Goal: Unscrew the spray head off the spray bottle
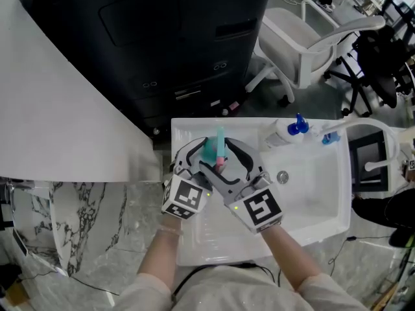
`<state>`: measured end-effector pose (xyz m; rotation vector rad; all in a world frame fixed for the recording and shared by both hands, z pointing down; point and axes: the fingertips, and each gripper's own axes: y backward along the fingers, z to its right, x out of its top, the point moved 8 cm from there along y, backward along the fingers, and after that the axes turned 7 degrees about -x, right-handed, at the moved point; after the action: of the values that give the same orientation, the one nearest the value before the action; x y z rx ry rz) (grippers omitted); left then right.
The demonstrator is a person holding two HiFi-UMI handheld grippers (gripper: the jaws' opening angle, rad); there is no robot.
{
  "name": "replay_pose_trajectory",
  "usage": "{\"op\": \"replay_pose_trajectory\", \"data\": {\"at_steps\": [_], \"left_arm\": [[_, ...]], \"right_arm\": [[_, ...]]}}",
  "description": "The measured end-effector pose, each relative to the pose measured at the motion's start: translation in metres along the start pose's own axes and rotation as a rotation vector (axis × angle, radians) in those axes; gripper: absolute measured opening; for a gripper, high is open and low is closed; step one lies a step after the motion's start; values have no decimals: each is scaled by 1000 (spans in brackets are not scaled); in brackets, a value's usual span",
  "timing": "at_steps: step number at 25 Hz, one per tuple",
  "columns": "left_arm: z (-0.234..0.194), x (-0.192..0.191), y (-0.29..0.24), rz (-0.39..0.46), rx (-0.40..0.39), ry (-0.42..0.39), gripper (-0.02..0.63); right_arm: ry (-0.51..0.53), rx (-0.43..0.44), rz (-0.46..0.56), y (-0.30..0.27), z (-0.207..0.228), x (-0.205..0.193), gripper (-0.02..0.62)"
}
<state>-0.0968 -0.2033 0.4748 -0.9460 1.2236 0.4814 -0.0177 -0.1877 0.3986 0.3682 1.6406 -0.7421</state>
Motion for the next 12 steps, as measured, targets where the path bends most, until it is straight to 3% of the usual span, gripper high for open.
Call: {"op": "replay_pose_trajectory", "data": {"at_steps": [4, 12], "left_arm": [[0, 0, 0, 2, -2, 4, 299], [-1, -1, 1, 1, -7, 4, 299]], "right_arm": [[-72, -26, -46, 16, 20, -10, 276], [-164, -95, -17, 27, 61, -20, 221]]}}
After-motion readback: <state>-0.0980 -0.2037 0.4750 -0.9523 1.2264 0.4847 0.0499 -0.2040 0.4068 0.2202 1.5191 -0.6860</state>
